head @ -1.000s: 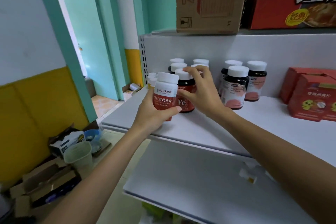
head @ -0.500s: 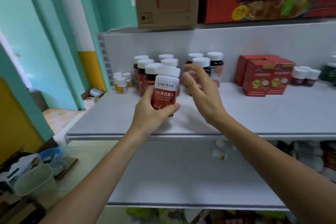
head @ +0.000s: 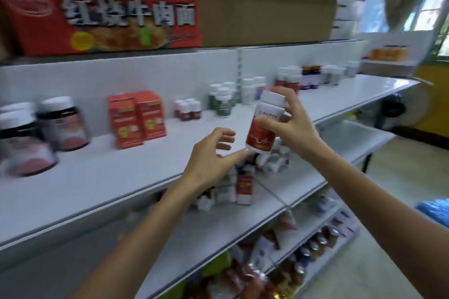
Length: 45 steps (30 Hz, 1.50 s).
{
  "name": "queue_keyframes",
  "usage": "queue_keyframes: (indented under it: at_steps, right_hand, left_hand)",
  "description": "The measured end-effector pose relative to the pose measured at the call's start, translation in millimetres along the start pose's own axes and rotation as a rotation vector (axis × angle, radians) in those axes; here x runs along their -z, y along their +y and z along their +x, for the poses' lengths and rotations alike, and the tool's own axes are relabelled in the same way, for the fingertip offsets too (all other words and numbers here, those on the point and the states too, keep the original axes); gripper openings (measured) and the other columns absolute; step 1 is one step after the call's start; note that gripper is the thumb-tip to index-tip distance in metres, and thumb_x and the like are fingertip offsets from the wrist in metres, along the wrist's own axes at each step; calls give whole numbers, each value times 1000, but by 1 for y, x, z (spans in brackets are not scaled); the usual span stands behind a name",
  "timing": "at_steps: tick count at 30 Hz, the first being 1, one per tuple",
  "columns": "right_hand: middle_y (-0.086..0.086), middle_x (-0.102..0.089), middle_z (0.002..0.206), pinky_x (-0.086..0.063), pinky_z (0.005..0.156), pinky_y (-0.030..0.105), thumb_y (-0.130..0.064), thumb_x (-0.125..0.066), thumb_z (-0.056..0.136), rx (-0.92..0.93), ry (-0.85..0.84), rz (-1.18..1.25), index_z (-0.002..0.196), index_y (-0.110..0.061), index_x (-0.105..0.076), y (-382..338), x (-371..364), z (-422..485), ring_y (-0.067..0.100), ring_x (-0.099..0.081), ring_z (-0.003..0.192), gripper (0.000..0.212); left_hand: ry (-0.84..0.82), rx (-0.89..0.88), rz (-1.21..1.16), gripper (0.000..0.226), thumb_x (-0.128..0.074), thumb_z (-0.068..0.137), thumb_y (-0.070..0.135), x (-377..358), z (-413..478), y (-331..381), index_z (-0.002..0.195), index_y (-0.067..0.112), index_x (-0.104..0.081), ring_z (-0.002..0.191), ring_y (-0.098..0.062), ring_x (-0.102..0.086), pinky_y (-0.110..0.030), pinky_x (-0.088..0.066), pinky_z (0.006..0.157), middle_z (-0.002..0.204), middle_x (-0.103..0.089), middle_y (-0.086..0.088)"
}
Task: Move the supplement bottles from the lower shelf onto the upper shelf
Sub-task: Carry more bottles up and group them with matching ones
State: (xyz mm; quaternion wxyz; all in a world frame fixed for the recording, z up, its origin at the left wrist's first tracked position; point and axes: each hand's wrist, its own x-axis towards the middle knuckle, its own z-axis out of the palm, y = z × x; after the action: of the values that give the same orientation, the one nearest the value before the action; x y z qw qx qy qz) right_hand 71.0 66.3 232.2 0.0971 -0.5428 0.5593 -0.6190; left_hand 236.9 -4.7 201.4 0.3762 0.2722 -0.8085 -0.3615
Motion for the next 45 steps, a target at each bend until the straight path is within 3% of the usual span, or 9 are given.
queue_keyframes:
  at_steps: [3,6,9,15,21,27,32,40,45]
  right_hand:
    - [-2,-59,101,-57,80,38,-17,-78,74,-52,93,-127,109,-37,-46,29,95,-7,19,-63,88,51]
    - [1,-58,105,-56,80,36,-20,-76,76,-97,165,-243,120,-28,-45,47,171,-18,20,-62,93,55]
    - [2,-60,107,-55,78,29,-20,-77,74,-113,254,-279,120,-25,-45,58,226,-24,18,-63,93,56]
    - [-17,-55,99,-54,75,29,-21,-76,75,-100,341,-316,114,-32,-44,100,289,-20,11,-60,90,52]
    - [-7,-56,106,-55,81,35,-22,-76,75,-78,315,-299,119,-26,-44,150,321,45,18,-61,96,55]
    - [-5,-53,111,-55,83,36,-21,-73,78,-41,201,-222,125,-23,-39,195,339,146,17,-60,99,58]
    - [-4,-55,107,-56,81,36,-19,-75,76,7,125,-138,116,-29,-40,232,338,226,15,-62,93,54]
    - [-4,-51,114,-52,84,26,-17,-77,75,190,-256,-112,123,-22,-44,294,291,315,12,-55,97,59]
    - [-12,-53,113,-52,84,29,-23,-80,73,274,-438,-96,125,-22,-46,323,279,347,11,-53,100,62]
  left_hand:
    - [-83,-94,-12,29,-72,80,22,-75,26,26,107,19,-61,92,-8,-61,-8,-45,74,102,-64,6]
    - [-171,-159,-44,27,-69,82,19,-144,48,54,107,18,-61,92,-8,-60,-11,-46,78,101,-63,6]
    - [-236,-205,-34,27,-68,82,18,-197,67,74,108,16,-61,92,-9,-60,-16,-46,81,103,-65,2]
    - [-317,-246,30,29,-66,85,26,-264,115,88,112,17,-60,95,-8,-60,-20,-47,82,108,-64,4]
    - [-254,-254,87,29,-65,85,26,-301,191,86,111,13,-61,95,-10,-60,-18,-46,81,110,-64,1]
    - [-173,-232,173,24,-63,85,27,-323,283,80,108,18,-62,95,-7,-60,-19,-47,80,113,-63,3]
    - [-94,-211,232,11,-62,87,22,-322,331,69,98,24,-64,95,-7,-60,-21,-47,81,103,-61,10]
    - [-47,-52,369,15,-63,86,25,-323,342,35,100,29,-67,95,1,-58,-5,-40,79,104,-62,17]
    - [35,56,460,19,-66,84,27,-345,346,32,104,27,-69,96,-5,-56,-16,-41,85,109,-64,11]
